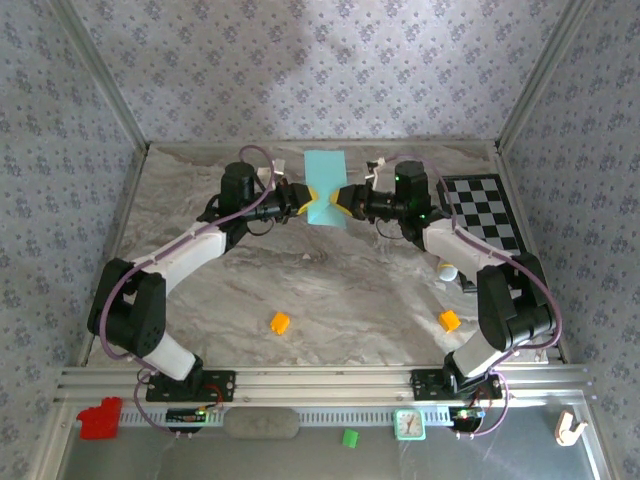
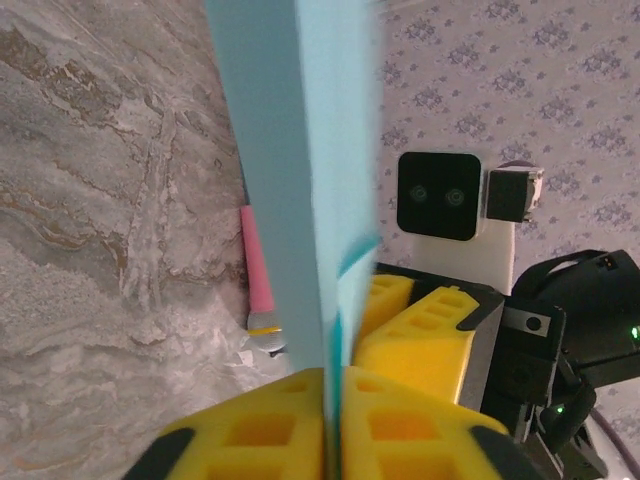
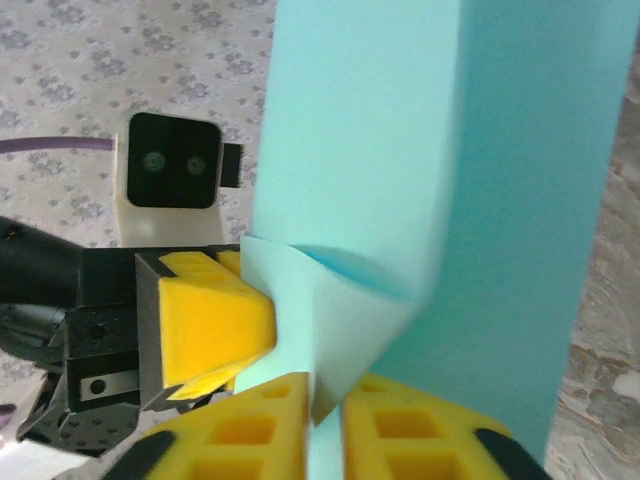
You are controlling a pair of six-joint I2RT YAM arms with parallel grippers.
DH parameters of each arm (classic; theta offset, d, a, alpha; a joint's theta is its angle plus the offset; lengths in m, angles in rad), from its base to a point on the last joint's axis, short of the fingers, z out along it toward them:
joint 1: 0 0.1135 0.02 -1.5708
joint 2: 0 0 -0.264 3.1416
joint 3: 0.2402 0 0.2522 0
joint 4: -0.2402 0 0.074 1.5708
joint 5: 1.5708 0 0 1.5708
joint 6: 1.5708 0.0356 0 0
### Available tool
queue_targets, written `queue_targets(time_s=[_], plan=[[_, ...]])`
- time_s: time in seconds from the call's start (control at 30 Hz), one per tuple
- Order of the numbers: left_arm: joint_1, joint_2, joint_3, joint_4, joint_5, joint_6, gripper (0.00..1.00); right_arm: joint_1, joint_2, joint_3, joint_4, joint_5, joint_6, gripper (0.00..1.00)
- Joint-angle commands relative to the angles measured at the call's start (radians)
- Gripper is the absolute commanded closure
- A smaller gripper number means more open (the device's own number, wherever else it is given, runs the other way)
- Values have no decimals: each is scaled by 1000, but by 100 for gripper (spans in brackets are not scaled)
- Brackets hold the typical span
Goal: Fold a paper plane with a square sheet of paper (pick it up from the middle)
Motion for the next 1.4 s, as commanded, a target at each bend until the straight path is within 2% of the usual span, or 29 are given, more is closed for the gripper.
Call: queue_targets(time_s=[0.0,0.13,0.2,0.3,0.43,0.53,0.7,0.87,0.93,1.03,1.23,1.37], plan=[[15,7,15,-21,-12,49,93,-14,-33,42,-153,59,-98,74],[22,-5,65,-276,-92,220,95,-35,-77,82,-393,210,-230,54],[18,-10,116,-460,-183,341,95,-43,-101,92,-488,302,-290,46],[-1,2,205,-717,-377,524,94,-53,-138,92,-575,421,-329,38],[-21,32,296,-937,-638,719,93,-67,-173,86,-637,531,-398,34],[-41,62,350,-1054,-831,810,93,-74,-185,83,-665,578,-405,33],[-115,156,440,-1185,-1156,864,93,-83,-189,63,-678,633,-376,32],[-186,289,528,-1302,-1408,825,95,-92,-188,49,-677,634,-358,32],[-197,334,551,-1335,-1433,794,95,-97,-189,43,-675,634,-353,32],[-214,389,570,-1348,-1373,744,94,-104,-191,30,-668,633,-345,32],[-231,476,592,-1313,-1120,619,89,-119,-187,15,-657,618,-345,32],[-228,499,590,-1260,-945,573,80,-126,-184,11,-662,613,-345,32]])
